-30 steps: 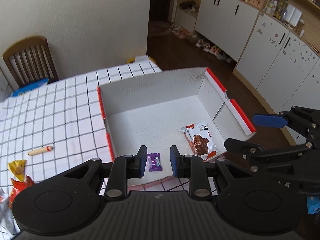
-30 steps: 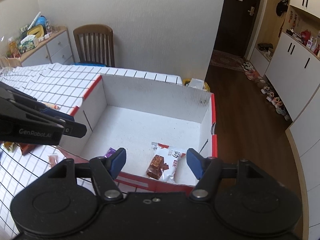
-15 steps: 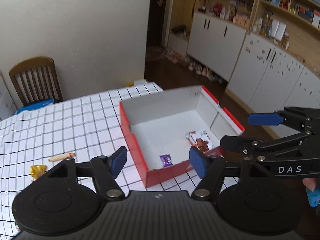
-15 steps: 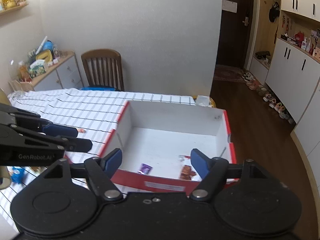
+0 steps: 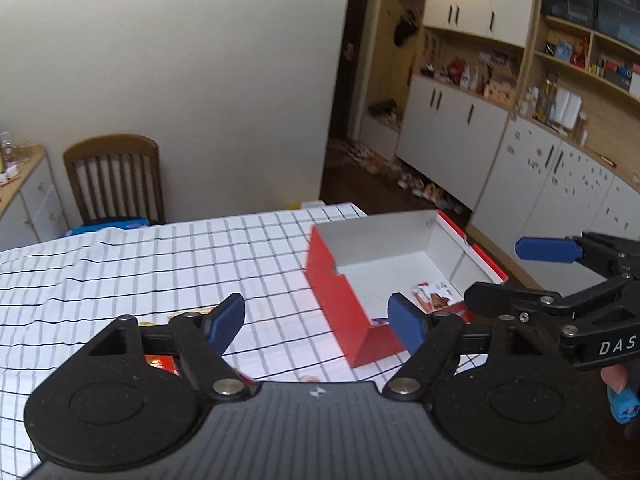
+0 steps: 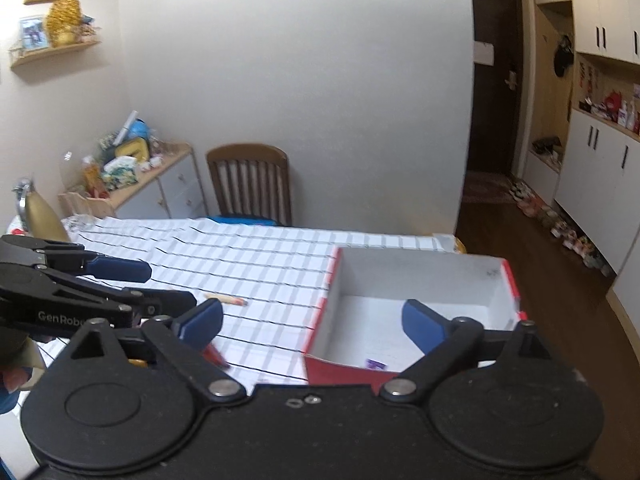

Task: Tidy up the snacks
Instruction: 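Move both open tools back from the box toward the snacks, then grasp the blue cookie pack with the left tool while the right tool grasps the orange sausage pack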

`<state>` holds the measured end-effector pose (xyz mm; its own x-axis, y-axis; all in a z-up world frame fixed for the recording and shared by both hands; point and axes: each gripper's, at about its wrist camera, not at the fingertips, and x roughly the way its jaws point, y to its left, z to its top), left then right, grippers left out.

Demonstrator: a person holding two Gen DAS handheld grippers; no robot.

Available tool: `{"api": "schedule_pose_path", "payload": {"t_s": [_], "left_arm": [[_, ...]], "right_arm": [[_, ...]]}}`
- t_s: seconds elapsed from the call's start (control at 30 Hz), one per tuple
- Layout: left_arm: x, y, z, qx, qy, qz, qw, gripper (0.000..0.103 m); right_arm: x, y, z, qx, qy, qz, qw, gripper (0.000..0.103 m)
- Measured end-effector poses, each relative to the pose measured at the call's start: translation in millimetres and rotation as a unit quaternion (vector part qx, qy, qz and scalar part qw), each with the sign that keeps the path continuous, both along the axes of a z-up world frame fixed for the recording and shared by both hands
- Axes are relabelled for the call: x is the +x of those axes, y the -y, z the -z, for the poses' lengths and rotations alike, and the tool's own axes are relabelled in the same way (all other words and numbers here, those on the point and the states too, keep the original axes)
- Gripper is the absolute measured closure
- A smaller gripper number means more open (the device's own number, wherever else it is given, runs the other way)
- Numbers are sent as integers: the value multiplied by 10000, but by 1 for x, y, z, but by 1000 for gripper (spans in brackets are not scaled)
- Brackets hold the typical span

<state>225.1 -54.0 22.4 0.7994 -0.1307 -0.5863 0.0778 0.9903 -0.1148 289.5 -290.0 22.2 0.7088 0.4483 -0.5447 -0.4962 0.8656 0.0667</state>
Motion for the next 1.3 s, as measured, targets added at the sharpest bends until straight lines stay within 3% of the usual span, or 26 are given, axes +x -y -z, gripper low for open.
{"api": "schedule_pose_path", "payload": {"t_s": [0.37,0.6,0.9,1.0,1.3], "left_arm": [[-50,-62,7,80,251,-697,9972,20],[-71,-108,28,217,2,-1086,9938,20],[-87,-154,72,79,-566,-1392,9886,20],[-88,-162,87,115,-685,-1330,9887,20],[-84,-169,127,338,-1080,-427,9927,20]], "right_arm": [[-31,-41,9,428,239,-82,9988,0],[-38,-60,24,323,179,42,9993,0],[-35,-78,59,17,-59,207,9998,0],[-30,-81,71,-90,-139,250,9996,1],[-15,-87,109,-418,-508,206,9976,7]]}}
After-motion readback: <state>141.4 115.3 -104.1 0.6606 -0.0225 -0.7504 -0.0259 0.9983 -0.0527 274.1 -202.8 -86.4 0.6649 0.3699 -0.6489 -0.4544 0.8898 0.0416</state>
